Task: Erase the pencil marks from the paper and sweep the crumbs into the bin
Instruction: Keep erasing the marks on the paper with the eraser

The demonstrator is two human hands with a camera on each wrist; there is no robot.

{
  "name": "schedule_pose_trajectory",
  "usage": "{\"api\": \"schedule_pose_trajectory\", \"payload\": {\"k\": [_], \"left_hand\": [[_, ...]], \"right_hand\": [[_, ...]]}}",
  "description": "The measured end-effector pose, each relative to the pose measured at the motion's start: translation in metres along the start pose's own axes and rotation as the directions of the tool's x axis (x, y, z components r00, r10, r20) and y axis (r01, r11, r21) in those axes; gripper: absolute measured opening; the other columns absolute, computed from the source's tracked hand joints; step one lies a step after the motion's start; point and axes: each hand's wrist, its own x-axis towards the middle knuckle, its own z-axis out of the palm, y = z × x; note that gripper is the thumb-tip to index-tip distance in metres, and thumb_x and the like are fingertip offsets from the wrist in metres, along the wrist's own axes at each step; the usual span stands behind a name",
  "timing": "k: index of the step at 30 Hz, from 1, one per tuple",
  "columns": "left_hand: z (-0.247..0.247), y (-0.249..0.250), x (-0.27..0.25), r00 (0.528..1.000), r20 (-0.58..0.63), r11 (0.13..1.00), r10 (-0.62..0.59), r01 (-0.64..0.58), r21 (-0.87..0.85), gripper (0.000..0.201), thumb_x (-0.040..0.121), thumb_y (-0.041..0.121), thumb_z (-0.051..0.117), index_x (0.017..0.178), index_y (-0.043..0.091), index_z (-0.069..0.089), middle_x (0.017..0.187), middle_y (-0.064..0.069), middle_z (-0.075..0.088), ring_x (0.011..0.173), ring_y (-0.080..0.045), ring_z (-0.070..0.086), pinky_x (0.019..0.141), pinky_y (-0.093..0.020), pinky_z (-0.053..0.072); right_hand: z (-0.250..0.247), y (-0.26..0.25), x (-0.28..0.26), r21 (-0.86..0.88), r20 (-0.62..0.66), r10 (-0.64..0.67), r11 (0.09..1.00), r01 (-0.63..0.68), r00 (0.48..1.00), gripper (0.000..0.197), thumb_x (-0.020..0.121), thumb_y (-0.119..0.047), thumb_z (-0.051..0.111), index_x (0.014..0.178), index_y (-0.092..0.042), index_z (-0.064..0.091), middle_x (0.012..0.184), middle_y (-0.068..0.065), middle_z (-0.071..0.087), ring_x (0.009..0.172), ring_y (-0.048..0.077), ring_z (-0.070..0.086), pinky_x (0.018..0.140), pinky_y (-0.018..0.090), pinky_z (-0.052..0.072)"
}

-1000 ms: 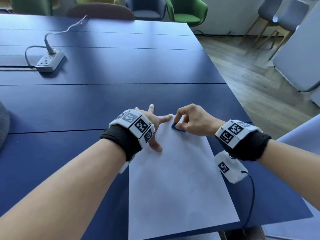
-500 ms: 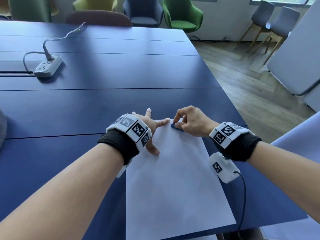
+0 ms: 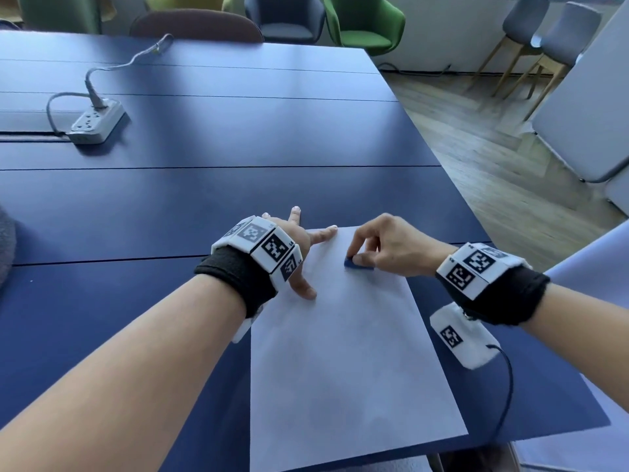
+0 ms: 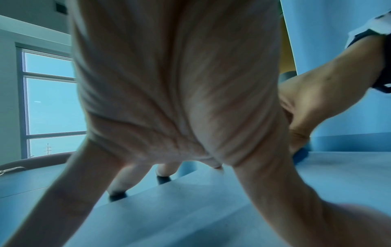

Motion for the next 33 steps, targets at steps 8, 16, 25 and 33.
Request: {"api": "schedule_pose_trajectory", "payload": {"k": [8,16,25,33], "left_hand": [[0.0,0.0,0.0,1.0,0.006,1.0,0.001,-0.001,-0.003,0.125,0.06,0.071,0.077,0.137,0.064,-0.021,0.159,-0.001,-0.027,0.146,-0.047,-0.007,0.11,-0.062,0.027],[0.0,0.0,0.0,1.0,0.003,1.0,0.002,-0.002,0.003,0.124,0.061,0.071,0.076,0.137,0.064,-0.021,0.16,-0.002,-0.026,0.146,-0.048,-0.004,0.11,-0.062,0.026],[0.001,0.002,-0.001,0.999,-0.027,0.999,0.031,-0.03,0.033,0.126,0.061,0.067,0.079,0.144,0.058,-0.015,0.161,-0.005,-0.023,0.145,-0.049,-0.003,0.109,-0.063,0.029],[-0.007,0.008,0.009,0.989,-0.015,0.978,0.147,-0.143,0.15,0.13,0.059,0.062,0.083,0.14,0.061,-0.019,0.159,-0.002,-0.027,0.145,-0.05,0.005,0.108,-0.063,0.031]], "right_hand": [[-0.002,0.002,-0.002,0.001,0.03,0.019,1.0,-0.019,0.999,0.006,0.082,-0.021,0.069,0.08,-0.025,0.073,0.06,-0.009,0.063,0.054,0.0,0.054,0.055,0.013,0.04],[-0.002,0.003,0.005,0.021,-0.004,0.043,0.999,-0.043,0.999,0.003,0.083,-0.021,0.069,0.083,-0.023,0.071,0.064,-0.005,0.065,0.058,0.005,0.057,0.055,0.013,0.04],[-0.012,0.012,0.018,0.002,-0.121,0.075,0.997,-0.075,0.99,0.004,0.084,-0.02,0.069,0.086,-0.018,0.071,0.069,0.0,0.065,0.068,0.012,0.059,0.058,0.018,0.039],[-0.014,0.021,0.017,-0.031,-0.163,0.069,0.997,-0.074,0.984,0.004,0.083,-0.028,0.07,0.082,-0.024,0.068,0.069,-0.007,0.062,0.072,0.01,0.061,0.07,0.024,0.045]]}}
